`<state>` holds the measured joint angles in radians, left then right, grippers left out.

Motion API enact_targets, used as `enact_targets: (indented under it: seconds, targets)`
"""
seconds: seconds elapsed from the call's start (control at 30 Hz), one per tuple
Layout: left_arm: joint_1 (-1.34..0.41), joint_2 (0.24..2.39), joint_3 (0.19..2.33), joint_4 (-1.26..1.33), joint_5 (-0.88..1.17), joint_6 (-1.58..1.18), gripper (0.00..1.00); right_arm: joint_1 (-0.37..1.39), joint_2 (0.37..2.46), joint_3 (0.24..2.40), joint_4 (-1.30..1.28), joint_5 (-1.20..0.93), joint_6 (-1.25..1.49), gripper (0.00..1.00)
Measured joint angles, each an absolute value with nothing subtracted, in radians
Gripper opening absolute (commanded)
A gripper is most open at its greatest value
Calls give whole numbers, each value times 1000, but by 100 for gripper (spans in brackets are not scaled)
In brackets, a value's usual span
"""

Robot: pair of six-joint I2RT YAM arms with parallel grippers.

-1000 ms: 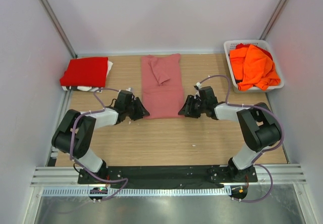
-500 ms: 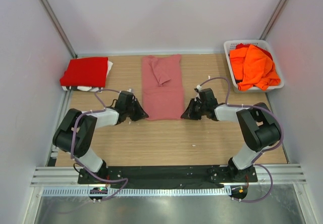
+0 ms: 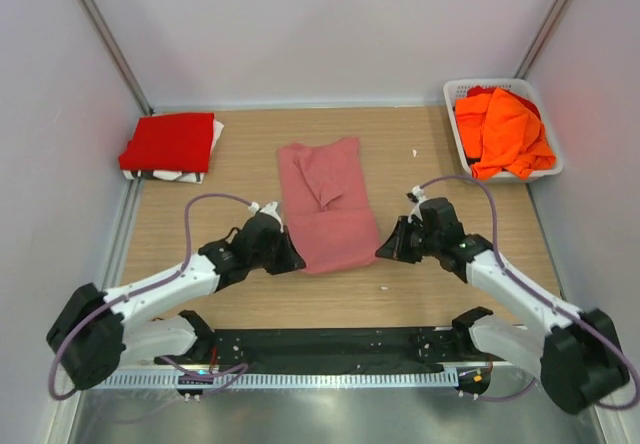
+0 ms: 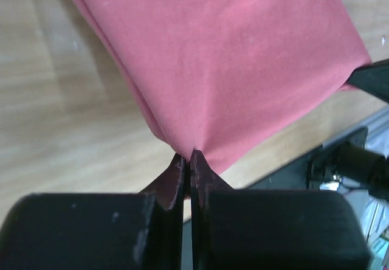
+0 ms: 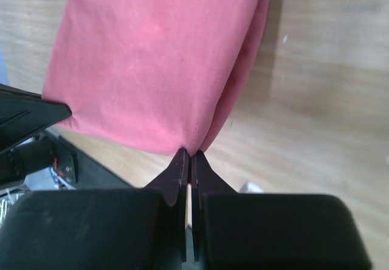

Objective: Fold and stack the t-shirts
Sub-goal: Fold the tshirt

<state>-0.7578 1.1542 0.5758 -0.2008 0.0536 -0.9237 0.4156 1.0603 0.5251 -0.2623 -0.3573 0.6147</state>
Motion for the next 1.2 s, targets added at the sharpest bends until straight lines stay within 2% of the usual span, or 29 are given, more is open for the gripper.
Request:
enact_targets:
  seconds: [0.17,0.37,0.83,1.03,1.13,1.17,1.2]
  targets:
    - [-853,945,564,-362,-2,-988,0,432,789,495,-432,-361,651,2]
    - [-858,828,625,-519,-56,-1018,1,443,723,526,-550,-366,680,1]
    - [-843,998,854,-662,-170,-960,1,443,978,789,-607,-293,603,1]
    - [-674,1121,991,-670,-111,-884,2,440,1207,989,-614,-241,549,1]
    - [-514,1260,1092,-664,-10,-840,13,418,1419,1190,-615,-224,519,4]
    - [-458,1330,1142,-655,36,-822,28,402,1512,1291,-637,-220,510,6]
    - [-404,1418,1207,-656,74,-798,46,384,1617,1409,-647,-218,500,20]
